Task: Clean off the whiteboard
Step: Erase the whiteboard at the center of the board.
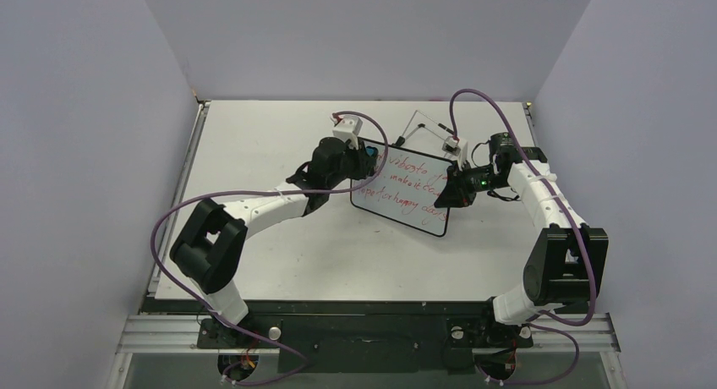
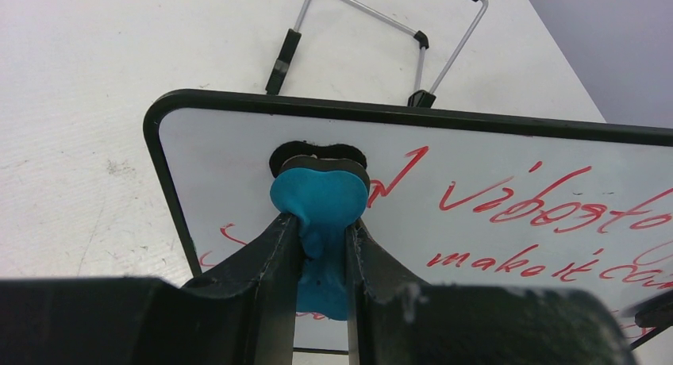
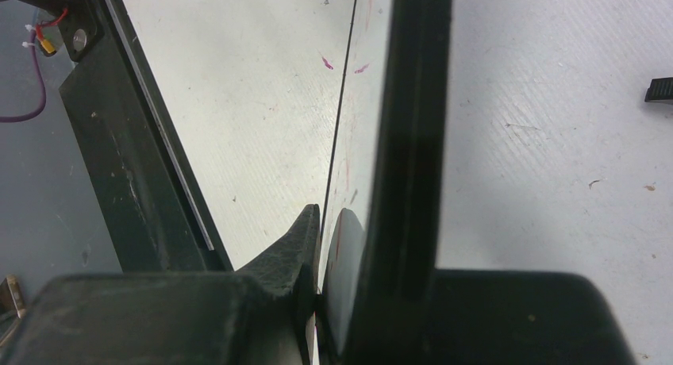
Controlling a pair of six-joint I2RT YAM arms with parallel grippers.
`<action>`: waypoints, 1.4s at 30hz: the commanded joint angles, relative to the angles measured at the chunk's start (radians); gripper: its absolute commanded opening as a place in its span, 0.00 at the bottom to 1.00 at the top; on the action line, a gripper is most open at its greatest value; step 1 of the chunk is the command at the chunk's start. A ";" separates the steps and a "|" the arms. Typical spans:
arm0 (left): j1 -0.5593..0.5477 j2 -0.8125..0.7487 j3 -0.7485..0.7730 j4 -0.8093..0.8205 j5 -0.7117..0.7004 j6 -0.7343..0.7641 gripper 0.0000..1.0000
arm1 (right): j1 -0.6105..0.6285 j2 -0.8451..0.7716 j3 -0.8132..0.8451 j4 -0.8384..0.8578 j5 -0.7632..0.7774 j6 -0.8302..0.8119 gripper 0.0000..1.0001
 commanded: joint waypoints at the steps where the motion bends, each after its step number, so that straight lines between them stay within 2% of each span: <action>1: -0.015 -0.019 -0.054 0.084 0.021 -0.014 0.00 | 0.039 0.008 0.007 -0.097 0.004 -0.096 0.00; 4: -0.012 -0.024 -0.112 0.086 -0.009 -0.013 0.00 | 0.040 0.011 0.008 -0.098 0.003 -0.097 0.00; 8: -0.005 -0.025 -0.116 0.074 -0.025 -0.007 0.00 | 0.041 0.011 0.008 -0.096 0.003 -0.097 0.00; 15: 0.004 0.000 0.066 -0.001 0.004 0.025 0.00 | 0.040 0.009 0.008 -0.097 0.004 -0.096 0.00; 20: -0.008 0.023 0.119 -0.021 0.043 0.039 0.00 | 0.039 0.009 0.009 -0.098 0.004 -0.098 0.00; 30: -0.028 -0.017 -0.082 0.078 0.036 -0.005 0.00 | 0.039 0.010 0.011 -0.104 0.004 -0.102 0.00; 33: -0.007 -0.021 -0.095 0.075 0.012 -0.015 0.00 | 0.040 0.011 0.010 -0.103 0.003 -0.103 0.00; 42: 0.026 0.001 0.072 0.017 0.046 0.009 0.00 | 0.040 0.006 0.010 -0.105 0.002 -0.104 0.00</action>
